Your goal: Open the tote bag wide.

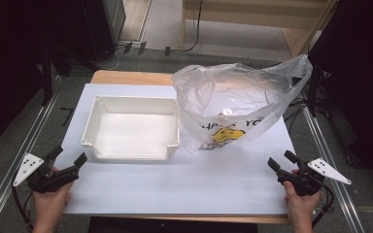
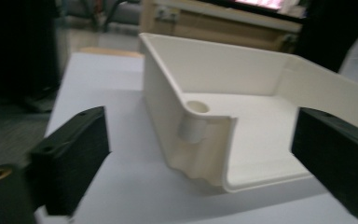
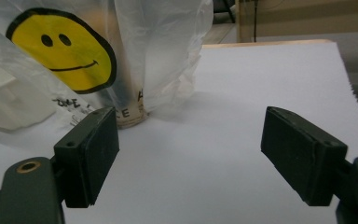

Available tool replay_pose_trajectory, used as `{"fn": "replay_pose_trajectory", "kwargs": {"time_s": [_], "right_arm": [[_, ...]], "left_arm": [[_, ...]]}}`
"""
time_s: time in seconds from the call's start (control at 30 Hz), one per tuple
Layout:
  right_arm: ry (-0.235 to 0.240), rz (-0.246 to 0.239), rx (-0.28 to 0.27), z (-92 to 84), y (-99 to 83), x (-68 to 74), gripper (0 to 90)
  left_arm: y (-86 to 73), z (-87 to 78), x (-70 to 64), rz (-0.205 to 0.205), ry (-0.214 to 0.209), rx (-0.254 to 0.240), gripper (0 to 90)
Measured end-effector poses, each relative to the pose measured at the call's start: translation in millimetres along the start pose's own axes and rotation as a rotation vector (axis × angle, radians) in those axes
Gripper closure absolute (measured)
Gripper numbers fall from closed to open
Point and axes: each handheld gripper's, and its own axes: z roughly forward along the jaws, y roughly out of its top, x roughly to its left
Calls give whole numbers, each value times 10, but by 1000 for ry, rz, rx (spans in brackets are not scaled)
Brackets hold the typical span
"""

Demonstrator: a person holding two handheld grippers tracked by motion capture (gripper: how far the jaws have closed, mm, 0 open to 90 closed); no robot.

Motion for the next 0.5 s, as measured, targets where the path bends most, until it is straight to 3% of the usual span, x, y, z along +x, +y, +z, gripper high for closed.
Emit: {"fn": "replay_pose_trajectory", "kwargs": {"time_s": [0.03, 0.1, 0.13, 0.17, 0.2, 0.3, 0.37, 0.4, 0.43, 0.47, 0.5], "right_arm": [[-11, -11, 2, 4, 6, 19, 203], [-15, -19, 5, 9, 17, 44, 204], [-13, -15, 4, 5, 38, 75, 204], [-13, -15, 4, 5, 38, 75, 204], [-23, -17, 1, 4, 73, 111, 218], [-12, -14, -3, -4, 118, 136, 241], [-11, -25, -15, -18, 192, 197, 261], [-5, -40, -18, -19, 243, 238, 252], [-5, -40, -18, -19, 243, 238, 252], [-4, -53, -29, -18, 321, 295, 229], [3, -54, -31, -15, 353, 313, 226]], "left_arm": [[17, -16, -15, -2, 28, 9, 101], [28, -33, -20, -5, 32, 9, 129], [60, -86, -32, -16, -5, -10, 111], [60, -86, -32, -16, -5, -10, 88], [109, -124, -80, 7, -22, 0, 76], [145, -155, -123, 22, -15, 8, 77], [197, -202, -168, 12, -27, -2, 77], [238, -231, -215, 3, -54, -23, 77], [238, -231, -215, 3, -54, -23, 77], [300, -244, -290, -14, -91, -44, 80], [300, -244, -290, -14, -91, -44, 100]]}}
